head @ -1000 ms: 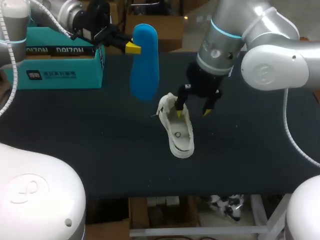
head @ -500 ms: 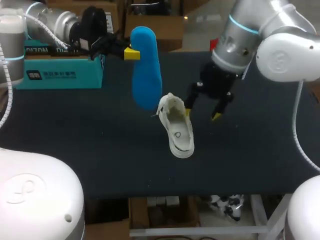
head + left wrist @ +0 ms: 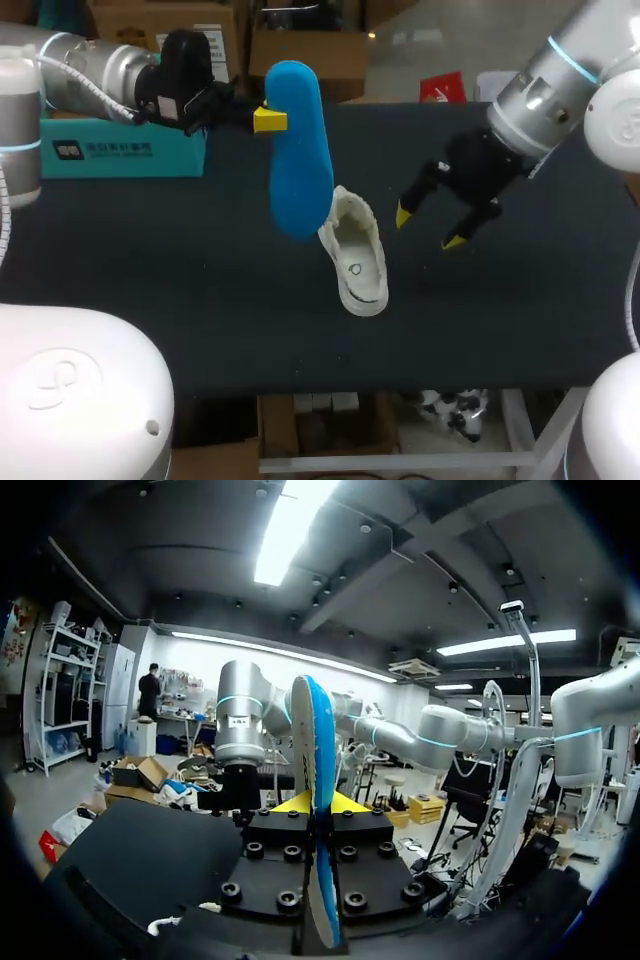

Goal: Open the shoe tongue, take the insole out of the shoe, put the insole back into the shoe, and pack the shoe into the shoebox

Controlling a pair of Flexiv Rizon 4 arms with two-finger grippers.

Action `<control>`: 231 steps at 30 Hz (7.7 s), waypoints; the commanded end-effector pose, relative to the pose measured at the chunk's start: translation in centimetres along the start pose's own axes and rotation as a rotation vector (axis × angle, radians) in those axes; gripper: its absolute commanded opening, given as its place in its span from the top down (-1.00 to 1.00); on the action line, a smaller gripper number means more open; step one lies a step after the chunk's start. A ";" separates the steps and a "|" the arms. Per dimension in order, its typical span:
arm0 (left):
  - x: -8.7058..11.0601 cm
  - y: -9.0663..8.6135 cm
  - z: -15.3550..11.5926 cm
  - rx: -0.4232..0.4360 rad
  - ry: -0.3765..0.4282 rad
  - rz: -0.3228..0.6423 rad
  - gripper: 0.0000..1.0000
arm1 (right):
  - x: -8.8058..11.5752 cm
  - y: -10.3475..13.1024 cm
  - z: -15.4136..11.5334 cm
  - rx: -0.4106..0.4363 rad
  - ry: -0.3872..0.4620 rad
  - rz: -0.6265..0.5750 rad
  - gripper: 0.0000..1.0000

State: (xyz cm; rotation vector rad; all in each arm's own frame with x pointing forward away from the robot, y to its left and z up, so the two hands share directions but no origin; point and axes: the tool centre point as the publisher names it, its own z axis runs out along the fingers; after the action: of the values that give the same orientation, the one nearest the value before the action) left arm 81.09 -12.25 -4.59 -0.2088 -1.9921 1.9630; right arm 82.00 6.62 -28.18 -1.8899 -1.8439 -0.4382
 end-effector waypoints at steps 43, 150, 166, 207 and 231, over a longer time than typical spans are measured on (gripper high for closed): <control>-1.6 0.5 0.2 -0.051 0.035 -0.048 1.00 | 4.4 -2.2 0.3 0.341 0.606 0.686 -1.00; -6.7 14.9 -2.5 -0.716 0.671 0.176 -1.00 | 5.6 -4.6 2.9 0.450 0.673 0.605 1.00; -7.9 15.1 -3.1 -0.743 0.689 0.177 -1.00 | 5.2 -5.1 3.1 0.462 0.676 0.602 1.00; -7.3 15.6 -2.0 -0.765 0.616 0.213 -1.00 | 4.7 -4.8 3.0 0.509 0.664 0.633 1.00; -7.3 15.6 -2.0 -0.765 0.616 0.213 -1.00 | 5.2 -4.4 3.0 0.524 0.650 0.639 1.00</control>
State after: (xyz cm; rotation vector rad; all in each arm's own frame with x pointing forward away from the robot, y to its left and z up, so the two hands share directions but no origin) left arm 86.69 -12.21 -21.04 -1.0883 -2.1944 0.9327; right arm 77.40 12.63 -27.50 -1.5903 -0.7762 -0.2647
